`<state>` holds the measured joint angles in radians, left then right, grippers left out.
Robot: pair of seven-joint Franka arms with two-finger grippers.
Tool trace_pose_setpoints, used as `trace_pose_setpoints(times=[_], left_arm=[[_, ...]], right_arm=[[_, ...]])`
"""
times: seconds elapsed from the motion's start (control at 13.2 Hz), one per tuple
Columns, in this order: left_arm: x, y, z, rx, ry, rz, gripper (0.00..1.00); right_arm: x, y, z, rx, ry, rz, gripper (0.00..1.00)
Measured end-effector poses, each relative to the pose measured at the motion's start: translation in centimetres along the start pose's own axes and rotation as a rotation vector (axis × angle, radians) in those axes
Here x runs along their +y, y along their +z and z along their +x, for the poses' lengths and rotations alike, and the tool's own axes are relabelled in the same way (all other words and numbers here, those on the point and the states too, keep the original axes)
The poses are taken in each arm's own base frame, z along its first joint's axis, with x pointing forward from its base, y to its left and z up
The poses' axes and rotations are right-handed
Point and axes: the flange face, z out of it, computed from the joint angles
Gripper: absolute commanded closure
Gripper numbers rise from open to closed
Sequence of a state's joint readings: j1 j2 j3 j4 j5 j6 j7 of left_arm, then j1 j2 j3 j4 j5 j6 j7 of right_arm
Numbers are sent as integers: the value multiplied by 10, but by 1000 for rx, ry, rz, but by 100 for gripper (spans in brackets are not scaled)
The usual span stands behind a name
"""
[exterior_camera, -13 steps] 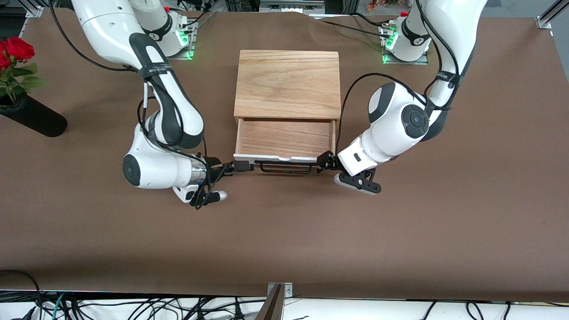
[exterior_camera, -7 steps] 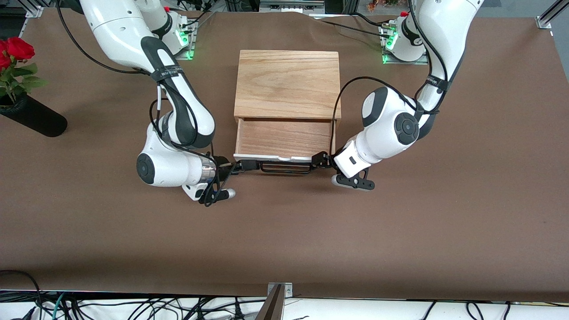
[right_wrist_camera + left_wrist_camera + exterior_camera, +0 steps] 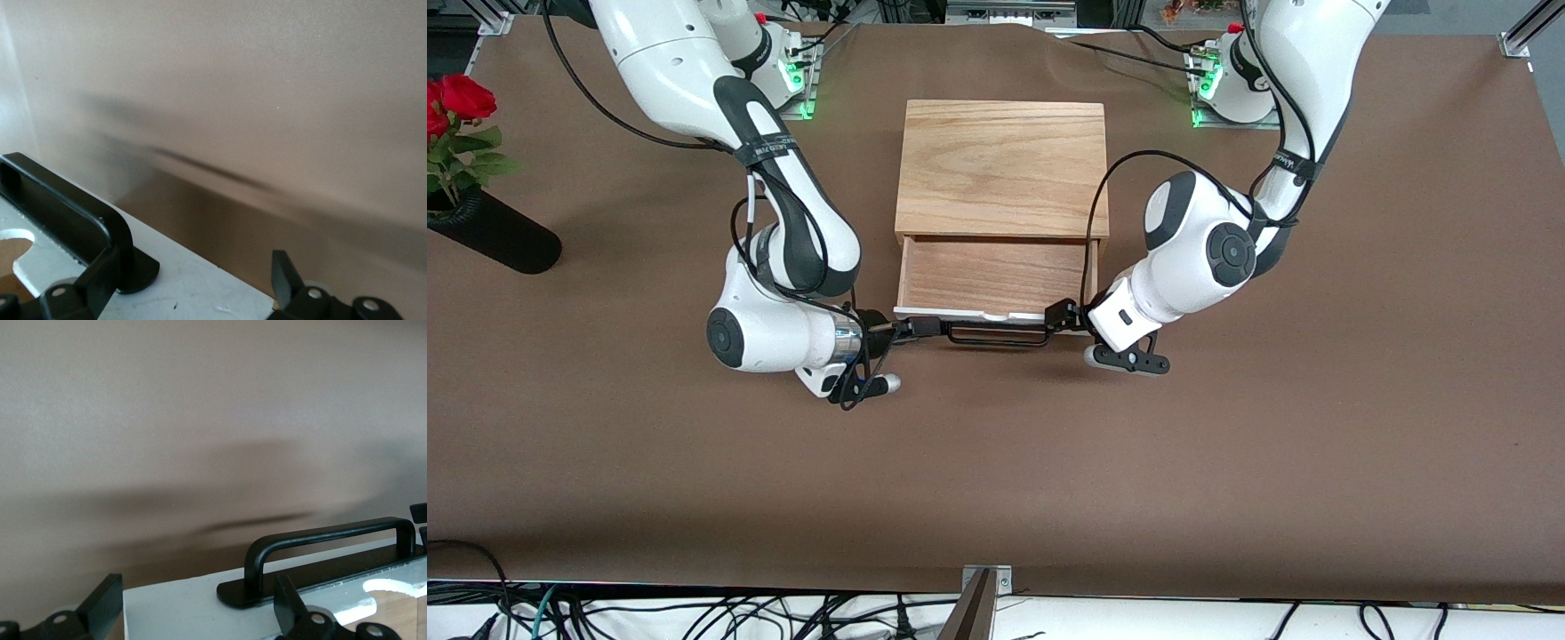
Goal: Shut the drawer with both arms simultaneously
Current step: 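Press the white drawer front with both grippers toward the box, then push the drawer fully shut with both grippers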
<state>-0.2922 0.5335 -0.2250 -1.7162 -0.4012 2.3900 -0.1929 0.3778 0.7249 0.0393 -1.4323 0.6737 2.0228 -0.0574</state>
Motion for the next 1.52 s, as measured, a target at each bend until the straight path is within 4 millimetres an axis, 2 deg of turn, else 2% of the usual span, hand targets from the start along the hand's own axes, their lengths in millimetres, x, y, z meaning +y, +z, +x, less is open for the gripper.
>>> trace_pose_setpoints(times=[0.3, 0.61, 0.99, 1.52], left_arm=[[11, 2, -7, -16, -34, -8, 0], [14, 1, -12, -51, -64, -1, 0], [16, -4, -31, -192, -108, 39, 0], [15, 0, -42, -276, -118, 64, 0]], right_arm=[[-2, 1, -4, -38, 1, 7, 0], [-4, 2, -10, -75, -1, 10, 0], [-1, 10, -35, -149, 15, 6, 0], [9, 19, -62, -197, 29, 1, 0]])
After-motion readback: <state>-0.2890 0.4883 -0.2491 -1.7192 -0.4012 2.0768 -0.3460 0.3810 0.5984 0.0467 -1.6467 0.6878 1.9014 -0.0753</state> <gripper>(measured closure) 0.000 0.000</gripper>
